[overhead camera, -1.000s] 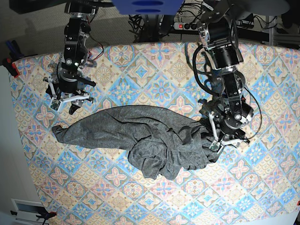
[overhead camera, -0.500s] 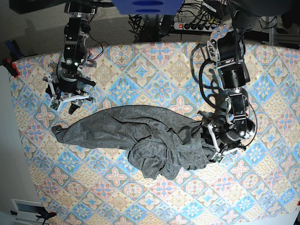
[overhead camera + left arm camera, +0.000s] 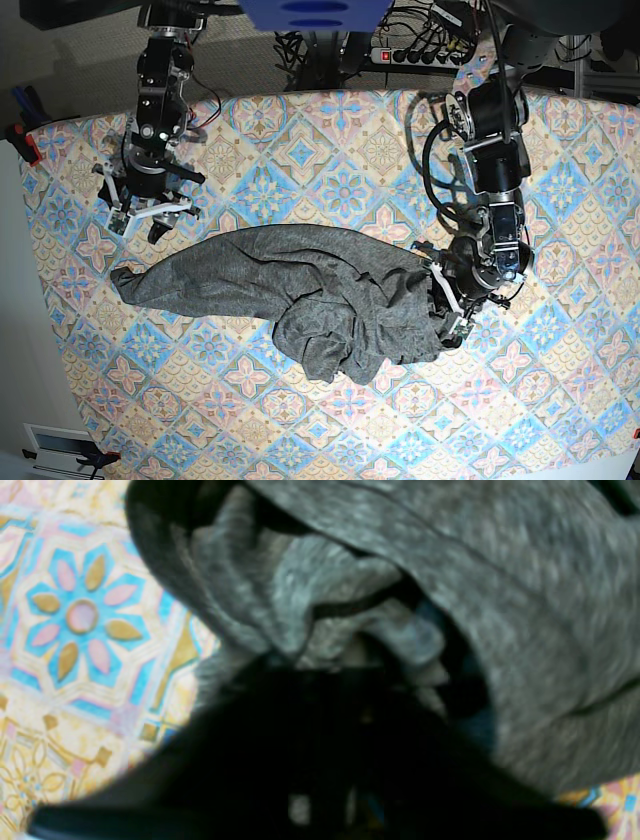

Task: Layout the t-shirt on the table in an organized manner, then fold the t-shirt properly
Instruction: 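Regrasp the bunched shirt fabric with the left gripper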

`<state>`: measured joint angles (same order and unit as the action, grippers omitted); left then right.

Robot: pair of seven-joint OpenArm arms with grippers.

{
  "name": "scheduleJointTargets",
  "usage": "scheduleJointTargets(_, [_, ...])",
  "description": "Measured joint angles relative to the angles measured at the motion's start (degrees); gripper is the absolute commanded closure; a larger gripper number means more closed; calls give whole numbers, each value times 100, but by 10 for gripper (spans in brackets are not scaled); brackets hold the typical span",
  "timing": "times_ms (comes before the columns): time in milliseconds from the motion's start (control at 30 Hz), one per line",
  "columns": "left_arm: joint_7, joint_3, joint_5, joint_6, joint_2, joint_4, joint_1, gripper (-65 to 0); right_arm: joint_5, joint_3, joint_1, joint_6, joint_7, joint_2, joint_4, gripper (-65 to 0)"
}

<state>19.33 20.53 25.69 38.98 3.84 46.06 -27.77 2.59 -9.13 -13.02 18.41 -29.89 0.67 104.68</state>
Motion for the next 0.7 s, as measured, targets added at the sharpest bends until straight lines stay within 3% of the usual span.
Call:
scheduleJointTargets(67, [11, 2, 2, -2, -22, 4, 2, -34, 0, -2, 2, 2, 2, -2, 0, -346])
scheduleJointTargets(267, [63, 0, -17, -85, -302, 129, 160, -10, 2, -2, 0, 0, 0, -2, 0, -346])
scheduleJointTargets(400, [691, -70, 35, 20, -678, 1641, 905, -10, 0, 0, 2, 17, -2, -9, 2, -346])
scheduleJointTargets(500, [1226, -584, 177, 42, -890, 2774, 1565, -12, 4, 2, 0, -2, 2, -22, 2, -346])
scheduleJointTargets(600, [1875, -1088, 125, 168, -944, 3541, 1834, -12, 0, -2, 7, 20, 0, -15, 2, -346])
scheduleJointTargets(700, [2310, -1078, -85, 129, -1119, 4063, 1823, -12, 4, -2, 17, -4, 0, -22, 2, -346])
